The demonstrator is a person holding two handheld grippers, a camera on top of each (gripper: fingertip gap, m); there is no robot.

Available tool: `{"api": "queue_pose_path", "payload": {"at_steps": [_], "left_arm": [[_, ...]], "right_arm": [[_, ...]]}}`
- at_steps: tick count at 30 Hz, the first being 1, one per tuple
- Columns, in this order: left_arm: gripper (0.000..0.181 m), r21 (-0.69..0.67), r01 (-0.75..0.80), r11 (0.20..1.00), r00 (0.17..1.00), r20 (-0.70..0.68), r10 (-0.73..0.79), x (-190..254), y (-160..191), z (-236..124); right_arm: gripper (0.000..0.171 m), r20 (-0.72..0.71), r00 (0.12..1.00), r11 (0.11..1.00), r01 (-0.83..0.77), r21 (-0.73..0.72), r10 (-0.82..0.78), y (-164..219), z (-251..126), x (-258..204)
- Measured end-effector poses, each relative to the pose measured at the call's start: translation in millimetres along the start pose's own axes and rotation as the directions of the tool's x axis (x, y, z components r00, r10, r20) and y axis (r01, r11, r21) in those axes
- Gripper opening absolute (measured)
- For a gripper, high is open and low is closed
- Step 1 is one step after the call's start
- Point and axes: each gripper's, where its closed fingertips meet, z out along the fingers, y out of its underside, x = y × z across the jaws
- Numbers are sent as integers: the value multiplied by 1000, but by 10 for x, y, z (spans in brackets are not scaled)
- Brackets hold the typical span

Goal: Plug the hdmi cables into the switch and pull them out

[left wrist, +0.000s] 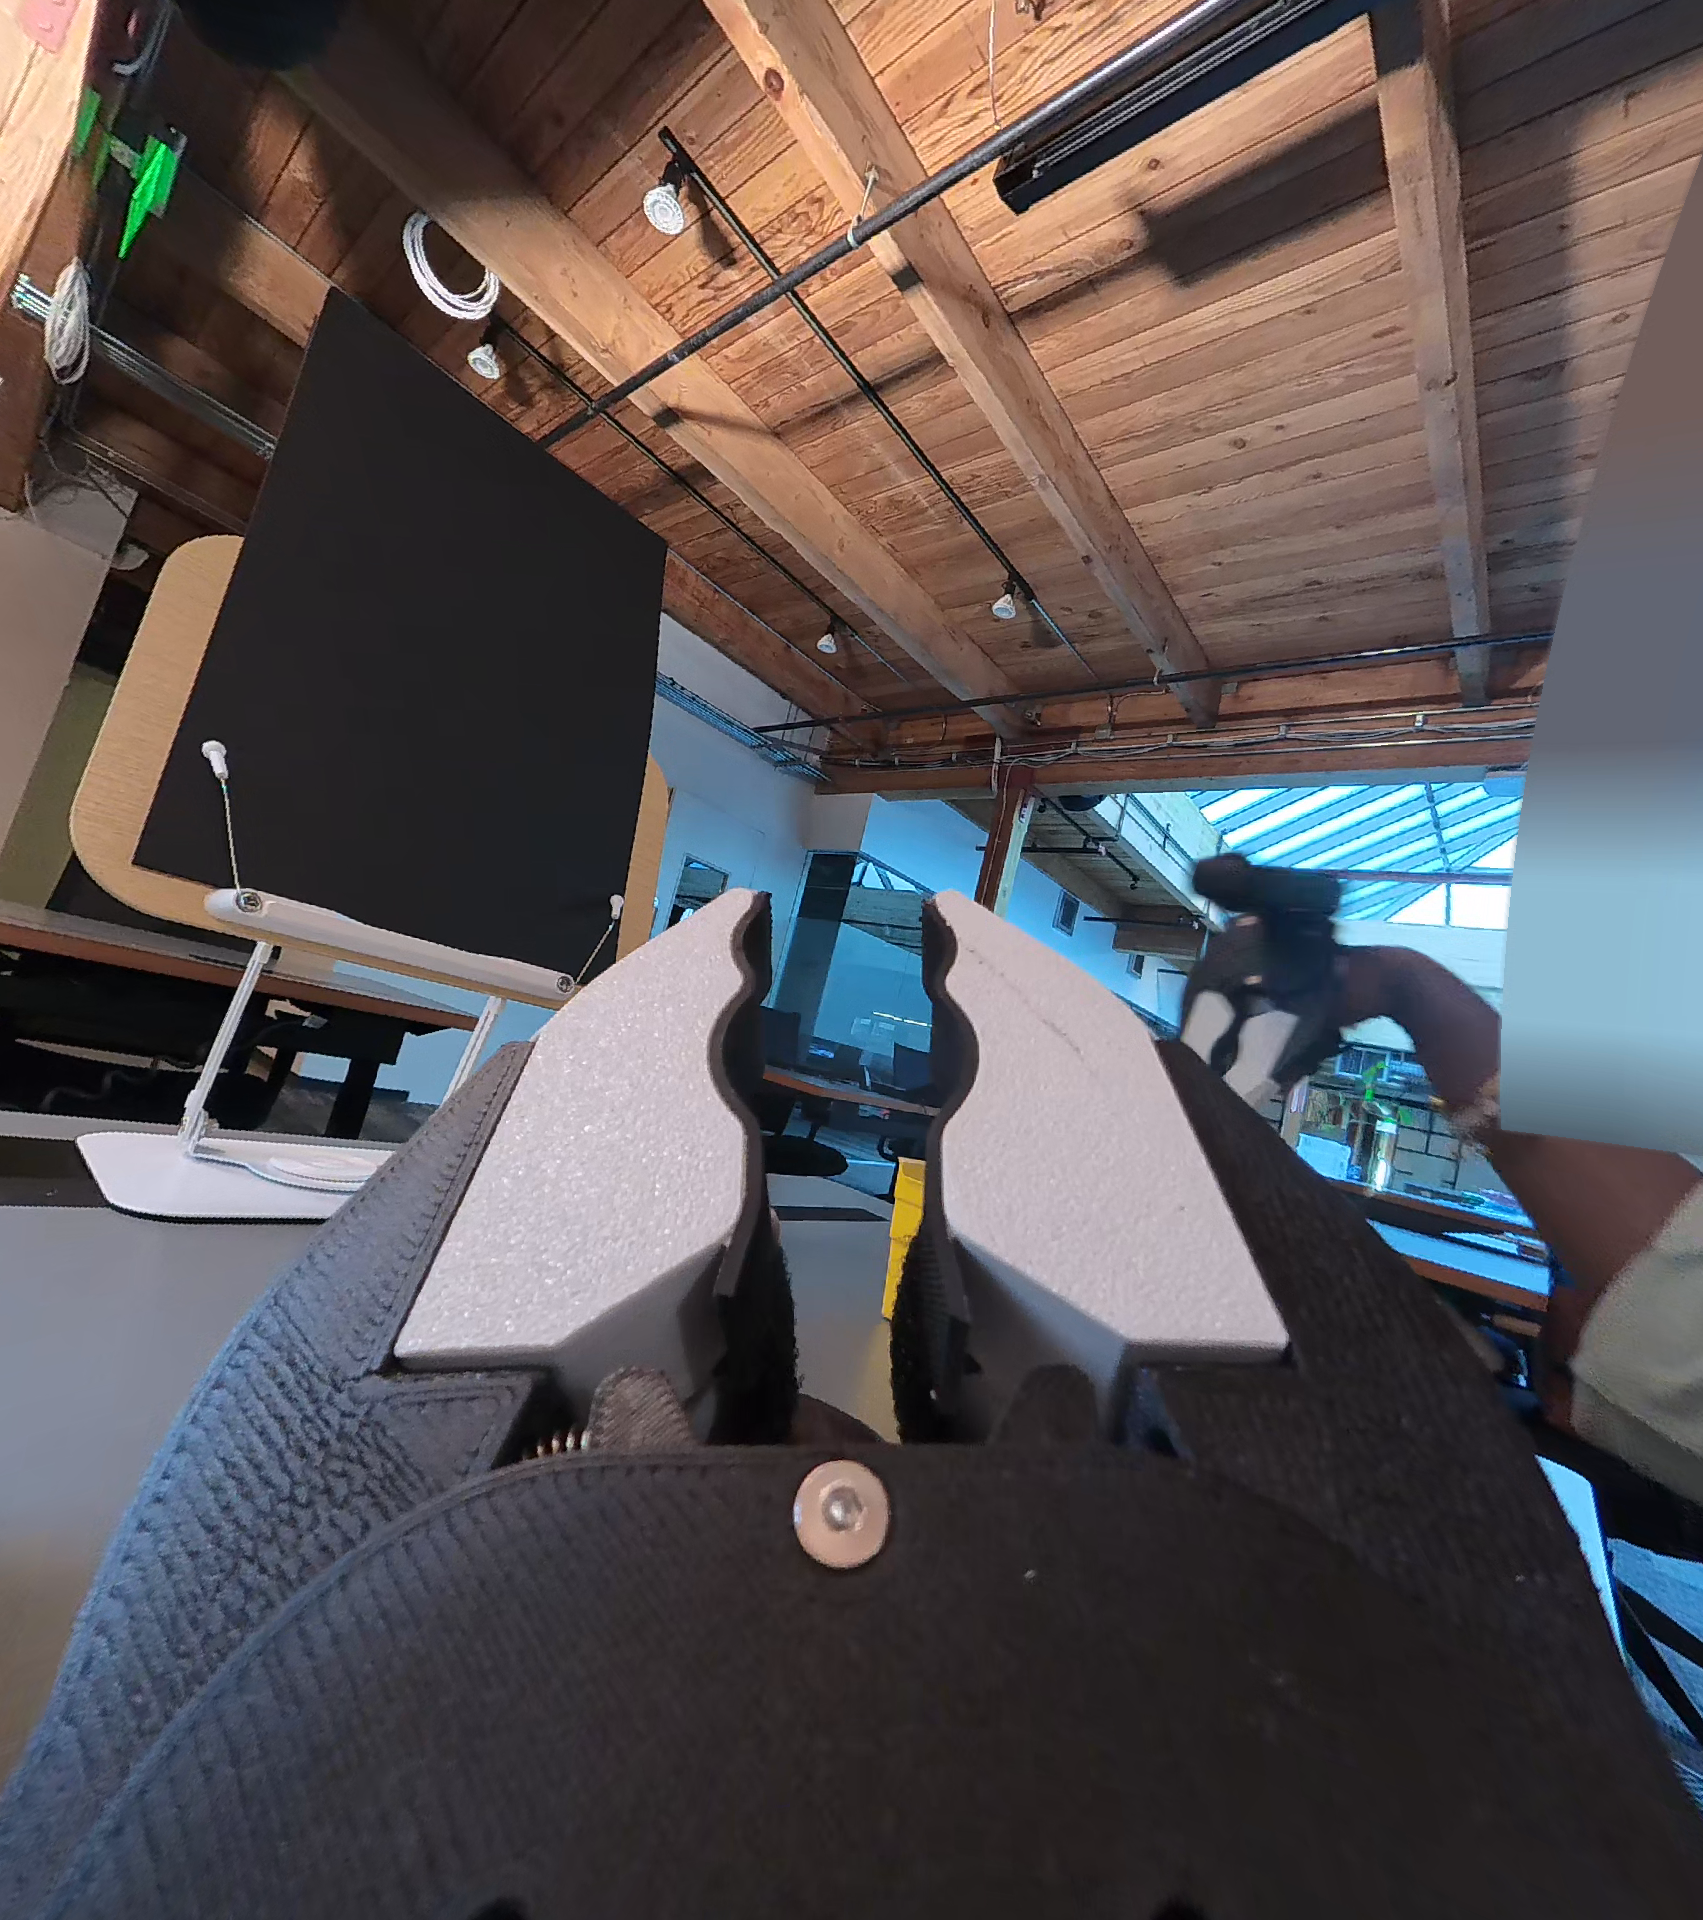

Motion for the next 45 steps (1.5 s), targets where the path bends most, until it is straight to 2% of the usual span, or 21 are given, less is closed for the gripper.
{"api": "queue_pose_path", "payload": {"at_steps": [2, 4, 8, 11, 15, 20, 21, 22, 23, 27, 30, 32, 34, 37, 40, 43, 45], "left_arm": [[27, 0, 1, 1000, 1000, -1, -1, -1, -1, 0], [27, 2, 4, 1000, 1000, 0, -4, -5, -7, -1], [27, 3, 10, 1000, 1000, -2, -9, -4, -9, -3], [27, 3, 8, 1000, 1000, -3, -8, -2, -10, -4], [27, 4, 13, 1000, 1000, -3, -13, -5, -12, -4], [27, -2, -1, 1000, 1000, -3, 1, 6, -1, -1], [27, -4, -4, 1000, 1000, -2, 4, 6, 1, 0], [27, -4, -7, 1000, 1000, -2, 7, 8, 3, 1], [27, -5, -9, 1000, 1000, -2, 9, 11, 5, 4], [27, -10, -19, 1000, 1000, -1, 19, 17, 17, 12], [27, -15, -20, 1000, 1000, -6, 20, 6, 11, 29], [27, -16, -29, 999, 1000, -5, 29, 0, 14, 29], [27, -16, -37, 999, 999, -3, 37, 2, 19, 31], [27, -21, -43, 999, 999, -3, 43, -1, 31, 36], [27, -22, -48, 999, 999, -3, 48, 0, 41, 33], [27, -21, -55, 998, 998, -3, 55, 5, 45, 29], [27, -23, -67, 998, 998, 3, 67, 10, 51, 33]], "right_arm": [[7, 175, 983, 995, -42, -92, 58, 9, 129, -29], [7, 274, 953, 974, -71, -214, 130, 31, 243, 6], [8, 263, 951, 909, -43, -415, 165, 105, 498, 298], [11, 287, 947, 893, 4, -450, 141, 70, 717, 421], [15, 304, 950, 944, 35, -328, 70, -183, 1049, 450], [17, 245, 968, 953, 29, -302, 48, -205, 1243, 433], [21, 220, 974, 962, 4, -272, 58, -220, 1195, 443], [47, 155, 985, 973, -36, -227, 73, -248, 1128, 506], [60, 100, 991, 982, -74, -172, 92, -276, 1026, 553], [80, -175, 959, 969, -197, 153, 222, -405, 409, 688], [99, -322, 916, 906, -90, 413, 238, -580, -17, 501], [99, -383, 890, 876, -37, 481, 248, -589, -170, 226], [98, -368, 881, 861, -81, 502, 298, -525, -161, -162], [100, -256, 892, 839, -206, 504, 373, -452, 141, -836], [97, -160, 865, 819, -368, 441, 475, -393, 551, -1255], [76, -80, 845, 795, -460, 396, 529, -417, 881, -1395], [55, -125, 841, 798, -439, 413, 527, -451, 943, -1238]]}}
